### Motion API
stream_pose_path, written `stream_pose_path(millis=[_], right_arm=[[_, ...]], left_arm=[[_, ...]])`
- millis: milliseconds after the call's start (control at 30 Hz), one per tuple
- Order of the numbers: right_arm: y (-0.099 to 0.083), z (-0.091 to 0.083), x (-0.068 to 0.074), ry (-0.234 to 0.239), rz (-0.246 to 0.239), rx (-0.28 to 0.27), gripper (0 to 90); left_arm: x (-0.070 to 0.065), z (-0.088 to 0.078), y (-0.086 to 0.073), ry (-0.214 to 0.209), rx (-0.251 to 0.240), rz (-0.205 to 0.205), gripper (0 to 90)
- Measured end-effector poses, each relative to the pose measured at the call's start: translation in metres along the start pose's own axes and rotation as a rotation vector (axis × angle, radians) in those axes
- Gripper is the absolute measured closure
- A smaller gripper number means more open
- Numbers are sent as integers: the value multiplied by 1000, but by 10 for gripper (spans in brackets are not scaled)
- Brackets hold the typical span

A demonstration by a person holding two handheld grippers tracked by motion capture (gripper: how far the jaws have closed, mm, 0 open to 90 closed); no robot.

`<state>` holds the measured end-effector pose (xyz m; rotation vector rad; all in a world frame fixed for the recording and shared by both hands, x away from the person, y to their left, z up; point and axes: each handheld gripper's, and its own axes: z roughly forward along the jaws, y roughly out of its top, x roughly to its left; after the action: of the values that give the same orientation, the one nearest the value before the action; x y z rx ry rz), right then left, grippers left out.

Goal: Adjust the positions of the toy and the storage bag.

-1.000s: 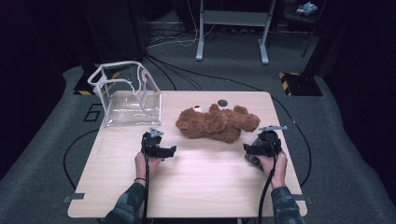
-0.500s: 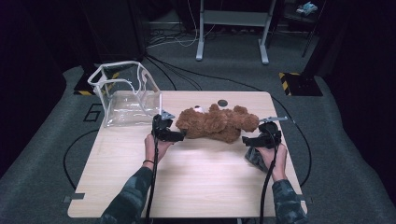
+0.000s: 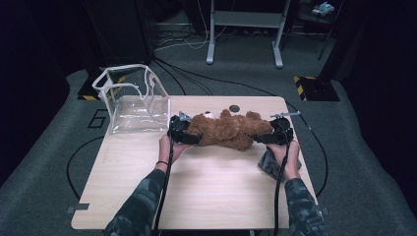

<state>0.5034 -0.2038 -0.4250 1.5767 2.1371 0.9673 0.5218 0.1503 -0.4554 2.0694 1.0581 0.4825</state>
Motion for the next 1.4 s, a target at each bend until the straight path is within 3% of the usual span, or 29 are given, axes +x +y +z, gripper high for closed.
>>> stream_pose_path(millis=[100, 167, 300, 333, 367, 400, 567, 733, 967, 1133, 1400], right_arm=[[3, 4, 0, 9, -1, -12, 171], [5, 6, 2, -18, -5, -5, 248], [5, 6, -1, -38, -3, -14, 418], [5, 6, -1, -38, -3, -14, 418], [4, 6, -1, -42, 4, -17, 457], [3, 6, -1, -39, -3, -21, 531], [2, 7, 2, -45, -23, -35, 628], [2, 5, 6, -62, -40, -60, 673], [6, -10, 10, -95, -66, -120, 684], [7, -24, 14, -83, -87, -161, 686], [8, -46, 29, -63, -114, -210, 685]], left_arm=[[0, 1, 1, -3, -5, 25, 326], [-2, 2, 1, 8, -7, 24, 355], [-2, 3, 1, 8, -2, 37, 518], [-2, 4, 1, 4, -4, 22, 518], [-2, 3, 1, 9, 7, 34, 553], [-2, 4, 1, 10, 6, 40, 613], [-6, 4, 2, 32, 11, 51, 719], [-7, 2, 3, 41, 3, 57, 770], [-10, -10, 7, 40, -47, 55, 778], [-8, -24, 7, 18, -91, 9, 779], [-5, -48, 5, -3, -123, -16, 778]])
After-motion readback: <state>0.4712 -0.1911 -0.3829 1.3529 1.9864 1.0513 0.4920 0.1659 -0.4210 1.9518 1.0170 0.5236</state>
